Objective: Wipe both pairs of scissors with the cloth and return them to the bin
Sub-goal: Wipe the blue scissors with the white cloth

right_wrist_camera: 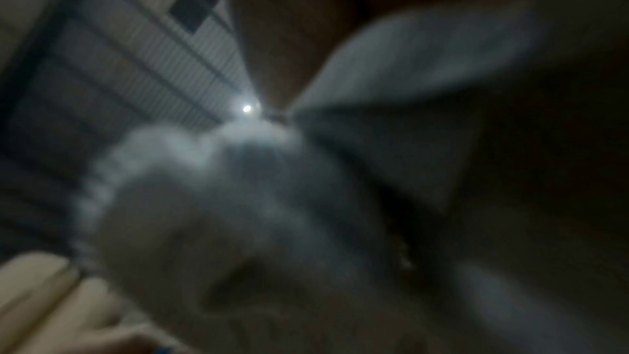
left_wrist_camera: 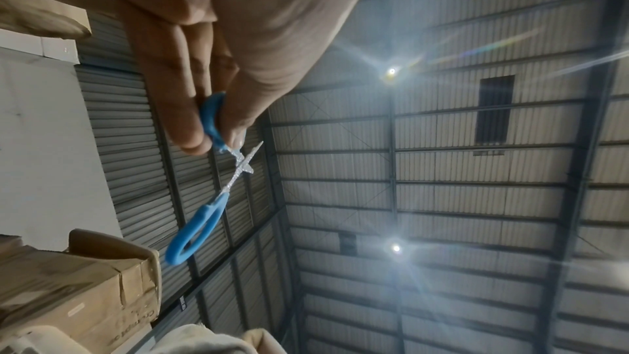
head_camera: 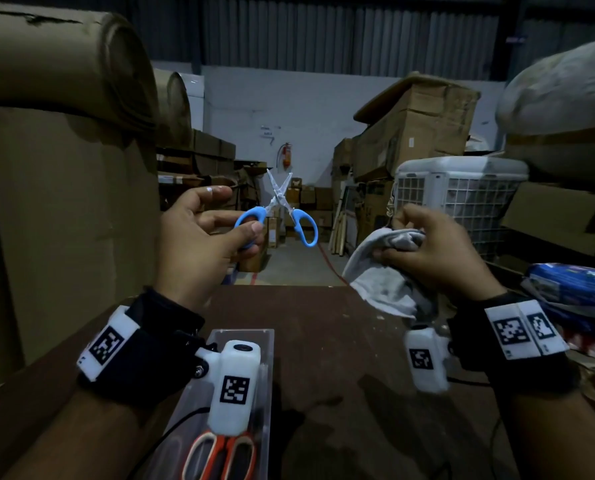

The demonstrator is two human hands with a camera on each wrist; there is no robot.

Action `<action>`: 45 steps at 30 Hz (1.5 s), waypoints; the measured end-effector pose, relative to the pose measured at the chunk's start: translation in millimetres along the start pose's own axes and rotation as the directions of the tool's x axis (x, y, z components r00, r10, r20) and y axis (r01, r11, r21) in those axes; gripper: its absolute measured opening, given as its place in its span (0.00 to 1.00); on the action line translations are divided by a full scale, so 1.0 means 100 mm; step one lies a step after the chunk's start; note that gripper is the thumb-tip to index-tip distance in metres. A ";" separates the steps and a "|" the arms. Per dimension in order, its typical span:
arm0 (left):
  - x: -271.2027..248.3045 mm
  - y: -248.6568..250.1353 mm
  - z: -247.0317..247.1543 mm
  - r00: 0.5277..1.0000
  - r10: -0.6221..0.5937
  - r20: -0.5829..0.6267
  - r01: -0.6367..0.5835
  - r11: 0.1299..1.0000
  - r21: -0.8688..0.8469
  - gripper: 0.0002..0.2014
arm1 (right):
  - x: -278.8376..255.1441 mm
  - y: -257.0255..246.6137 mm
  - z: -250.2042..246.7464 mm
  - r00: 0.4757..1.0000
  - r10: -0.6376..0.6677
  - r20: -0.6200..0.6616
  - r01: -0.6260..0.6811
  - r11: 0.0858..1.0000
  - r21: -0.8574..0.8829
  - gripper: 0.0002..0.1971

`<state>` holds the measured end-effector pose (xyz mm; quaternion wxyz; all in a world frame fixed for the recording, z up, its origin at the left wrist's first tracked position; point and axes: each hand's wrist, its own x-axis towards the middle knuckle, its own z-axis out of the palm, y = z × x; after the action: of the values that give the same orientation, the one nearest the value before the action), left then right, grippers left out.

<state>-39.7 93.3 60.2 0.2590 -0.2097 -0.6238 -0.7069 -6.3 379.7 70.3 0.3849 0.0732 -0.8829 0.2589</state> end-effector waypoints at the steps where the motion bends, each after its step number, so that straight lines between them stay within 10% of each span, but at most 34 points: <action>1: 0.00 0.00 0.00 1.000 0.001 0.000 -0.001 1.000 -0.002 0.28 | 0.00 0.00 0.00 0.998 0.034 0.043 -0.040 0.989 0.140 0.13; 10: 0.02 -0.01 -0.02 1.000 0.003 -0.001 -0.003 1.000 -0.008 0.27 | -0.02 -0.04 -0.05 0.960 0.010 0.278 -0.145 0.872 0.468 0.15; 17: 0.02 0.00 -0.01 1.000 0.010 -0.010 -0.010 1.000 0.002 0.26 | 0.05 0.22 0.22 0.979 0.048 0.196 -0.089 0.974 0.209 0.14; 23: 0.00 -0.03 0.01 1.000 0.010 0.007 -0.010 1.000 0.022 0.27 | -0.03 0.55 0.71 0.689 -0.124 0.714 -0.106 0.957 0.269 0.10; 30: -0.02 -0.03 0.02 1.000 0.011 0.015 -0.011 1.000 0.029 0.26 | -0.14 0.67 0.99 0.525 0.081 0.847 -0.306 0.947 0.099 0.15; 34: -0.02 -0.04 0.01 1.000 0.008 0.015 -0.008 1.000 0.030 0.26 | -0.19 0.57 1.01 0.372 0.231 0.899 -0.115 0.972 -0.203 0.17; 39: -0.02 -0.02 0.00 1.000 0.016 0.011 -0.016 0.999 0.031 0.25 | -0.20 0.47 1.05 0.430 0.328 0.841 0.082 0.914 -0.398 0.33; 45: -0.02 -0.02 0.01 1.000 0.019 0.008 -0.019 0.999 0.038 0.25 | -0.33 0.35 1.33 0.405 0.253 0.879 0.202 0.913 -0.355 0.27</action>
<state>-39.7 94.5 57.2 0.2672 -0.2132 -0.6361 -0.6917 -80.7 339.1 -43.1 -0.1576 0.1066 -0.9817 -0.0076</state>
